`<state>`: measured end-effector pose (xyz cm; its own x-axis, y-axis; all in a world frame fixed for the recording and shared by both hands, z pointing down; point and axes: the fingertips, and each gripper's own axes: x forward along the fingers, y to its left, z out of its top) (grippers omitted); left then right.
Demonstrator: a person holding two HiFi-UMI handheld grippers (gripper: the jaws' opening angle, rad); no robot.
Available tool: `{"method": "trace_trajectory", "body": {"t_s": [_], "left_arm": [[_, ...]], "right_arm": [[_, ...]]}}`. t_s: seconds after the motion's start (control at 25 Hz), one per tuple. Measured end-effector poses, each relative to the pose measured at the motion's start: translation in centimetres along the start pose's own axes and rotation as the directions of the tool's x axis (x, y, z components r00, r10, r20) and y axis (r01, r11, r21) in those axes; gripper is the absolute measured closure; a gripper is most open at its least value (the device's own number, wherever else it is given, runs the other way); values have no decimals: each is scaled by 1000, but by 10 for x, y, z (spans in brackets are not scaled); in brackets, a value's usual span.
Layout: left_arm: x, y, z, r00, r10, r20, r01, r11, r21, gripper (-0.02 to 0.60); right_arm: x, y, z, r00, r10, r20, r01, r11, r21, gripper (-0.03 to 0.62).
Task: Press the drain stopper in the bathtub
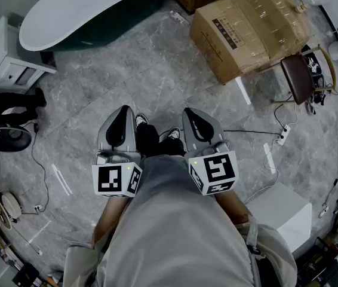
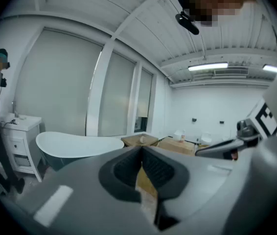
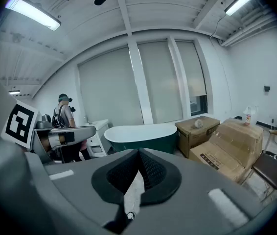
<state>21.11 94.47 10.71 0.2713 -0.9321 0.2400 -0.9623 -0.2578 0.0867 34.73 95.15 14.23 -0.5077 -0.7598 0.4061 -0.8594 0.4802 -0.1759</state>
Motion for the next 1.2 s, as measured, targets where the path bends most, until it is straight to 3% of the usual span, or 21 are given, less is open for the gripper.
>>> {"method": "trace_trajectory", "body": {"t_s": [0.16,0.52,0.64,1.2], "left_arm": [[11,5,-4,1000,-5,-5,5,999,-48,581],[58,42,-15,997,1,-76,-5,999,-53,581],[83,60,0,998,-11,-58,7,998,-60,581],[180,180,65,999,-40,-14,40,999,-37,581]], "right_arm": [[9,-6,0,1000,7,-8,-7,1000,12,600],[66,-15,15,997,74,-8,-73,994,87,606],[92,-19,32,995,97,-6,-96,987,126,601],[236,6,117,996,91,-21,-90,994,57,599]]}}
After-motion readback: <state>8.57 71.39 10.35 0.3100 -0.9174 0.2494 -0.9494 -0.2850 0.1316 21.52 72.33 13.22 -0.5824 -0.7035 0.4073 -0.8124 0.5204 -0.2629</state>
